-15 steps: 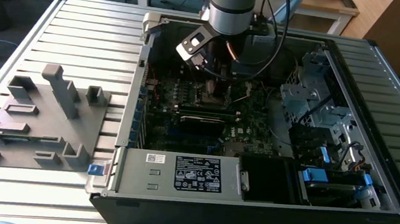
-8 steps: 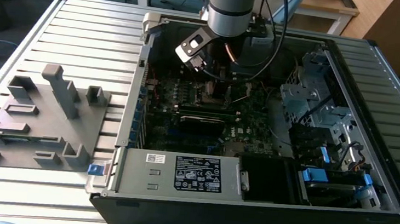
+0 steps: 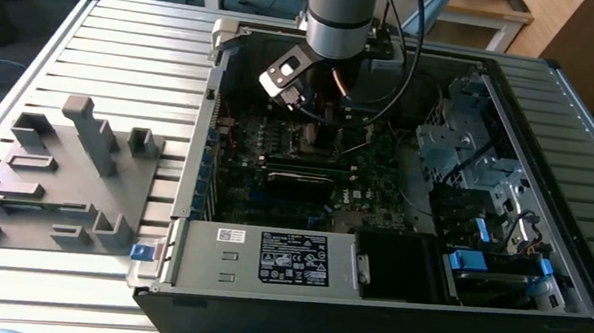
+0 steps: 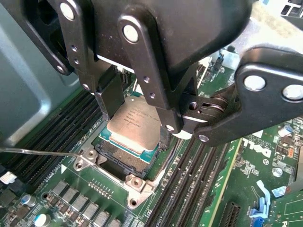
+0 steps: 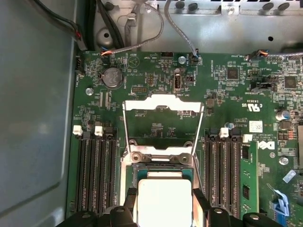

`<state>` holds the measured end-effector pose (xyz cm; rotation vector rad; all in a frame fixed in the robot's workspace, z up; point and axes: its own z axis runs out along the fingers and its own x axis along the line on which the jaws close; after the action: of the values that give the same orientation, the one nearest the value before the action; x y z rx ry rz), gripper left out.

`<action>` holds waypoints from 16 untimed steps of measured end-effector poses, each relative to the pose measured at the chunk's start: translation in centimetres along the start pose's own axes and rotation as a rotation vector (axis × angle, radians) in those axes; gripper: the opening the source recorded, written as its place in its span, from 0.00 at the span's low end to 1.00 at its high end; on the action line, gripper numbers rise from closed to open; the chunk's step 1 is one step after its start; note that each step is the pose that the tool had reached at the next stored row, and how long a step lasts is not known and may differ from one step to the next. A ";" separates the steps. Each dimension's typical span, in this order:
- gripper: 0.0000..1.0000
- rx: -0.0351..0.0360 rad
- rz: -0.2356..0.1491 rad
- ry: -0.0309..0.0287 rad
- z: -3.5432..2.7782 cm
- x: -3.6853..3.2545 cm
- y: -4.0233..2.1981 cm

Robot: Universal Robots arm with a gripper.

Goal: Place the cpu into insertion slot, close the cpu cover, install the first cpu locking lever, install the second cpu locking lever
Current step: 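Place the cpu into insertion slot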

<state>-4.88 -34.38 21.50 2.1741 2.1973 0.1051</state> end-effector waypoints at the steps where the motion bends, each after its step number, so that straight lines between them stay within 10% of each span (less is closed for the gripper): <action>1: 0.54 0.0000 0.000 0.0000 0.11 0.00 -0.02; 16: 0.54 0.0010 0.000 0.0000 1.31 0.30 -0.23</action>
<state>-5.00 -34.07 20.18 2.1748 2.1976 0.1040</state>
